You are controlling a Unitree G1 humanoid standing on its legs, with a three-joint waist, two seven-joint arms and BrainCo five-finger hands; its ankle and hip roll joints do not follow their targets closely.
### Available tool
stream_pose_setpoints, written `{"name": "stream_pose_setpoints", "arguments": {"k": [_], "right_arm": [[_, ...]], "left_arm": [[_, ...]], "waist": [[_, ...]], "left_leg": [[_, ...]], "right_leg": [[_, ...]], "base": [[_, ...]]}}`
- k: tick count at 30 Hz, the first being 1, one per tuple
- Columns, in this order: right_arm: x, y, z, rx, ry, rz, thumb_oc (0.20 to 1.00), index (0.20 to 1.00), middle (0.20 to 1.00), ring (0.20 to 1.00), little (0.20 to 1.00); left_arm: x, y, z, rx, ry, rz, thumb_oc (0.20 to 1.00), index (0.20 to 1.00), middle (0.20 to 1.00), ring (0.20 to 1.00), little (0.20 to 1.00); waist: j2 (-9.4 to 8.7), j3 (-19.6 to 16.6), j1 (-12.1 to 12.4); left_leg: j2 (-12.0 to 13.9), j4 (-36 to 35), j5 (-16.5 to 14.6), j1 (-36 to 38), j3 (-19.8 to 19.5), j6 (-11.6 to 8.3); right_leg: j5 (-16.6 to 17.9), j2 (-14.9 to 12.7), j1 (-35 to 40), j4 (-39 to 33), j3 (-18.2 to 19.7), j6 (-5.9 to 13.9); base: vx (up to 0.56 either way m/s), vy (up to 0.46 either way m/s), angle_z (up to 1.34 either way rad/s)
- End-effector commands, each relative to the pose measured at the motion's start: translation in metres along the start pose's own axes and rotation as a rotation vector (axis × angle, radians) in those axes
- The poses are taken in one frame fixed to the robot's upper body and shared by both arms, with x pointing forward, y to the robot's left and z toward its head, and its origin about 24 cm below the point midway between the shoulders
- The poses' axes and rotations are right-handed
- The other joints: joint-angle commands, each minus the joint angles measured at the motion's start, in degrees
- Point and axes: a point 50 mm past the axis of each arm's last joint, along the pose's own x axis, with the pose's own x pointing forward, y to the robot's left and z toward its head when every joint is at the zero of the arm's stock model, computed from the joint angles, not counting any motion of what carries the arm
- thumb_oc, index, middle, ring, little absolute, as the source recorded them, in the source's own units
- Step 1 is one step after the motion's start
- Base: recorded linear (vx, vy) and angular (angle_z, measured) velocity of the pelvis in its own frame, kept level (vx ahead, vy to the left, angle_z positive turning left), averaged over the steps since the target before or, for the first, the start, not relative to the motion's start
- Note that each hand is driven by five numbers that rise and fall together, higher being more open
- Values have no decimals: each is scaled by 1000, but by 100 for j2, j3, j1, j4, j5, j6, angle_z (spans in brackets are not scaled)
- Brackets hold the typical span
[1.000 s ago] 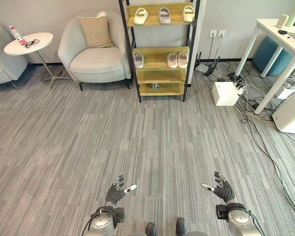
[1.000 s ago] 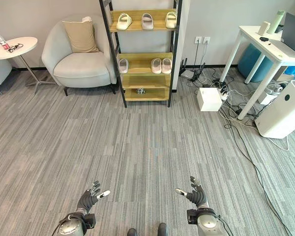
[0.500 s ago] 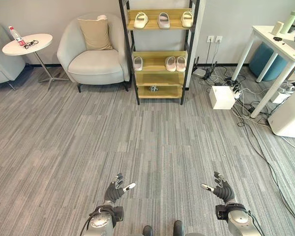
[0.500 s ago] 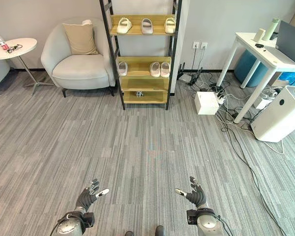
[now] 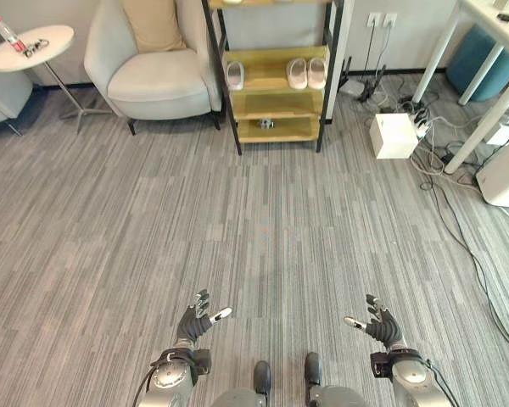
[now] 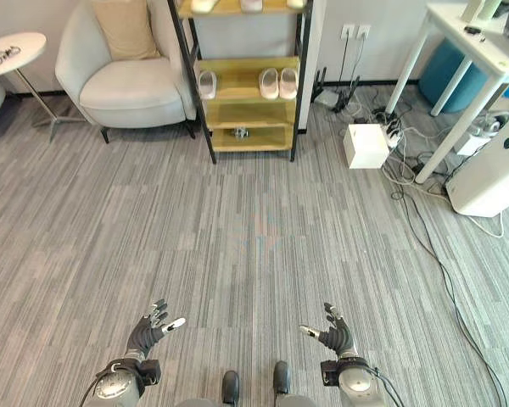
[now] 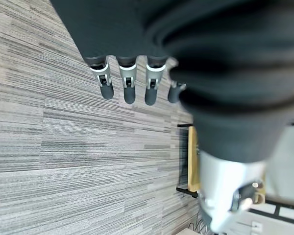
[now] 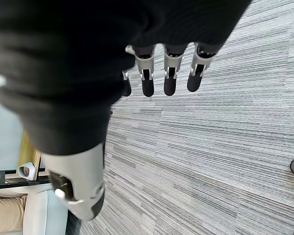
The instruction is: Arrange the slippers neatly on the shoe rack.
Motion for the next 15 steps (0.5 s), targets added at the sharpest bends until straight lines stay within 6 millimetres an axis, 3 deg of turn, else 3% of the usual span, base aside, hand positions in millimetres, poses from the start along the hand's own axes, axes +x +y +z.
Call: {"name": "stream_pose_setpoints", "arguments": {"k": [1, 4, 6, 9, 11, 14, 15], "right_arm": [[10, -4, 32, -7, -138, -29, 1000, 1000, 1000, 1000, 1000], [10, -7, 31, -16, -133, -45, 1000, 1000, 1000, 1000, 1000], [8, -7, 28, -7, -124, -55, 1000, 1000, 1000, 1000, 1000], [8, -12, 26, -14, -112, -62, 1000, 1000, 1000, 1000, 1000], [8, -16, 25, -30, -102, -69, 1000, 1000, 1000, 1000, 1000], [4, -23, 19, -61, -84, -83, 1000, 1000, 1000, 1000, 1000], [2, -23, 16, -52, -83, -79, 1000, 1000, 1000, 1000, 1000]], "left_arm": [[12, 15, 36, 32, -162, 42, 1000, 1000, 1000, 1000, 1000], [14, 19, 45, 64, -192, 58, 1000, 1000, 1000, 1000, 1000], [14, 20, 47, 68, -203, 63, 1000, 1000, 1000, 1000, 1000], [12, 18, 53, 42, -227, 46, 1000, 1000, 1000, 1000, 1000], [12, 19, 54, 32, -234, 44, 1000, 1000, 1000, 1000, 1000], [13, 19, 57, 42, -247, 41, 1000, 1000, 1000, 1000, 1000], [12, 20, 53, 34, -237, 51, 1000, 1000, 1000, 1000, 1000]], "waist": [[-338, 100, 48], [-318, 310, -30], [-306, 339, -35], [-367, 342, -99], [-385, 353, -179], [-425, 264, -288], [-431, 164, -309]], "left_leg": [[38, 216, -701, -1, -326, -17], [72, 285, -846, 133, -291, 83], [109, 197, -961, 392, -263, 72], [79, 15, -1155, 795, -289, -18], [155, -31, -1312, 1033, -325, -132], [273, -41, -1543, 1244, -403, -272], [409, 2, -1573, 1350, -411, -358]], "right_leg": [[-761, -746, -256, 1202, 364, 927], [-403, -818, -916, 2646, 286, 1185], [-308, -992, -1194, 2976, 63, 1143], [-354, -1151, -1186, 1830, -470, 997], [-128, -1133, -1164, 925, -728, 1052], [79, -1048, -1183, 228, -700, 1113], [170, -977, -1110, 330, -673, 1013]], "base": [[-32, 109, -10], [32, 98, -12], [212, 33, 5], [340, -85, 1], [347, -161, 0], [358, -217, 20], [476, -379, 59]]}}
